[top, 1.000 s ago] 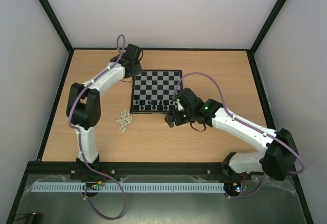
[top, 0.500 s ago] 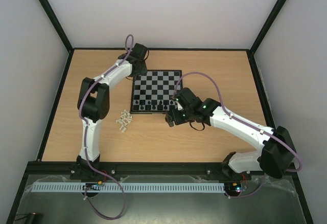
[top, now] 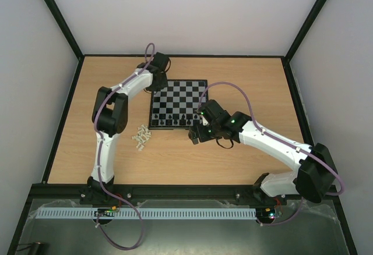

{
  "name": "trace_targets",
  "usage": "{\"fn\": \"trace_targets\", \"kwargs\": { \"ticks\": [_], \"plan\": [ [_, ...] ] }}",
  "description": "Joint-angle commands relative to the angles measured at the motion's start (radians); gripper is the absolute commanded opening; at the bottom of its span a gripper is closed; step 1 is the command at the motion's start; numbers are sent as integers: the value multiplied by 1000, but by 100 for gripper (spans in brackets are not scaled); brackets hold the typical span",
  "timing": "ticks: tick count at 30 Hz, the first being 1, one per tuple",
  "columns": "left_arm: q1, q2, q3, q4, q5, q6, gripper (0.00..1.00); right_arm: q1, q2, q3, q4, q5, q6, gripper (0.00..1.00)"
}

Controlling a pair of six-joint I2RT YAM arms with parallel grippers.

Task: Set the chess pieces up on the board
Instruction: Place the chess piece on the chessboard.

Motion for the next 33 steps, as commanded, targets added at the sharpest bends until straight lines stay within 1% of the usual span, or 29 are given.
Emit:
{"fn": "trace_targets", "kwargs": {
  "ticks": [1, 21, 33],
  "plan": [
    [-7, 32, 36, -38, 16, 14, 9, -3, 10, 15, -41, -9, -6, 93],
    [0, 87, 91, -57, 6, 12, 9, -3, 9, 14, -38, -13, -6, 93],
    [8, 96, 87, -57, 10, -8, 10, -3, 11, 10, -37, -20, -7, 93]
  ]
}}
